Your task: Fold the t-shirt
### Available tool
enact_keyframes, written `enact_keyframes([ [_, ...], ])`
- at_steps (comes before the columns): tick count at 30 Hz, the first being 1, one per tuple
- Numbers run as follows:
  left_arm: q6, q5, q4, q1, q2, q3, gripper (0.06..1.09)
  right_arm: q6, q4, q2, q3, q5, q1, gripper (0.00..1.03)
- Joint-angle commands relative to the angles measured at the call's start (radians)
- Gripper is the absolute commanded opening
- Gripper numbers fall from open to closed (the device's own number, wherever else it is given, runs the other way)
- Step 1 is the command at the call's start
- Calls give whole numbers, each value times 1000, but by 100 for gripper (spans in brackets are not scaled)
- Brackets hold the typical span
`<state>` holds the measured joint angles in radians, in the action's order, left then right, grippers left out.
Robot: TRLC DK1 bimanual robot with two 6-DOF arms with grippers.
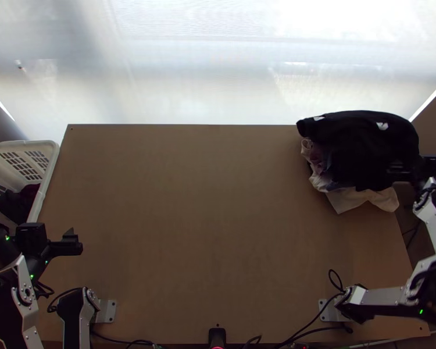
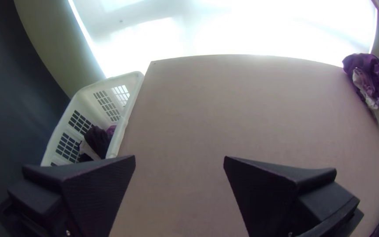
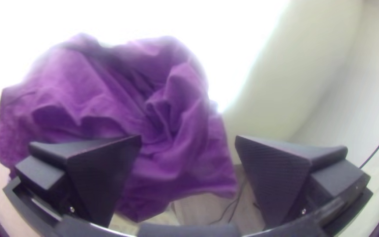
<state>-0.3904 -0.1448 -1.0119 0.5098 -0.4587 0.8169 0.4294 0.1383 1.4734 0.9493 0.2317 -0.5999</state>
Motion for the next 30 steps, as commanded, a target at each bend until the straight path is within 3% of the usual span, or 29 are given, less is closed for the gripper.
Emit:
enact_keyframes([
  [1,-4,-1,-4,-4,31,-5,104,62,-172,-341,-9,-6,-24,99],
  [8,-10,-1,-30,-17,80,-19,104,103,-209,-611,-75,-6,-64,99],
  [11,-10,-1,-39,-21,97,-19,104,108,-209,-679,-87,-11,34,99],
  [13,-10,-2,-44,-21,100,-25,104,131,-210,-683,-93,-98,195,99],
  [16,5,-4,-42,-21,107,-30,104,233,-164,-668,-139,-281,466,99],
  [21,62,-72,-51,-21,153,2,104,298,-2,-792,-273,-502,720,98],
  [24,65,-84,-33,-21,232,-9,104,287,0,-917,-350,-571,798,98],
  [30,58,-194,39,-21,380,-55,104,230,4,-1147,-531,-655,822,98],
])
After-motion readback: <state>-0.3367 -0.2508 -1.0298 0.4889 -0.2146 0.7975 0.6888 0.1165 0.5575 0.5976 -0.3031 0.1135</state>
